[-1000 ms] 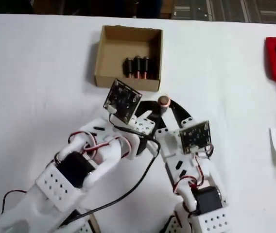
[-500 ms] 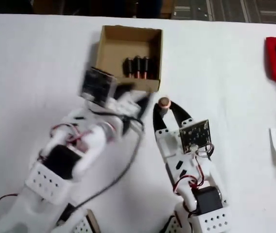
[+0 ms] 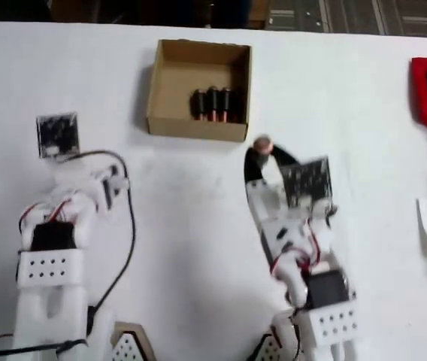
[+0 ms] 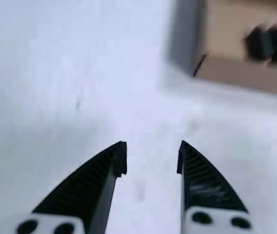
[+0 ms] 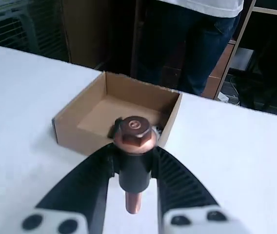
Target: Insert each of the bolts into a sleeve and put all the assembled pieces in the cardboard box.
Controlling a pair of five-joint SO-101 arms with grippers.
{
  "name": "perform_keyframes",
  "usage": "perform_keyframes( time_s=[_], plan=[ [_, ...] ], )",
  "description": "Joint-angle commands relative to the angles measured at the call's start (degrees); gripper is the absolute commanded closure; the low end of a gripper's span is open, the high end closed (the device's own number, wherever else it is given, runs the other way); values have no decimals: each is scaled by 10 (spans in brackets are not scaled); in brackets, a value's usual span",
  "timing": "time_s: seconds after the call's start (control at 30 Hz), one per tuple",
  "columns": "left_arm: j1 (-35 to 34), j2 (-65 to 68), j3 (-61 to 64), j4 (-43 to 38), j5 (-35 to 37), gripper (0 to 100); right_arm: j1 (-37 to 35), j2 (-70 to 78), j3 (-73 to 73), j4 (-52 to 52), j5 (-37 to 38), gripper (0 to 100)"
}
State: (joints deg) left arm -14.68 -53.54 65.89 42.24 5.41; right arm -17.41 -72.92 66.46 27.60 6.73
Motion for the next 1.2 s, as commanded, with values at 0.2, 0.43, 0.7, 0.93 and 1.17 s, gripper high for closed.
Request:
perform_keyframes(
  time_s=[0.2, 0.43, 0.7, 0.93, 1.17],
  plan=[
    [-51, -10, 182, -193, -123, 805, 4, 554, -550, -15, -124, 978],
    [-50, -7, 199, -216, -124, 805, -4, 941, -964, 142, -185, 978],
    [-49, -8, 209, -221, -127, 805, -57, 1295, -1457, 302, -185, 978],
    [-49, -8, 210, -221, -127, 805, -86, 1413, -1560, 309, -164, 978],
    [-49, -8, 210, -222, -127, 805, -87, 1424, -1560, 330, -129, 978]
  ],
)
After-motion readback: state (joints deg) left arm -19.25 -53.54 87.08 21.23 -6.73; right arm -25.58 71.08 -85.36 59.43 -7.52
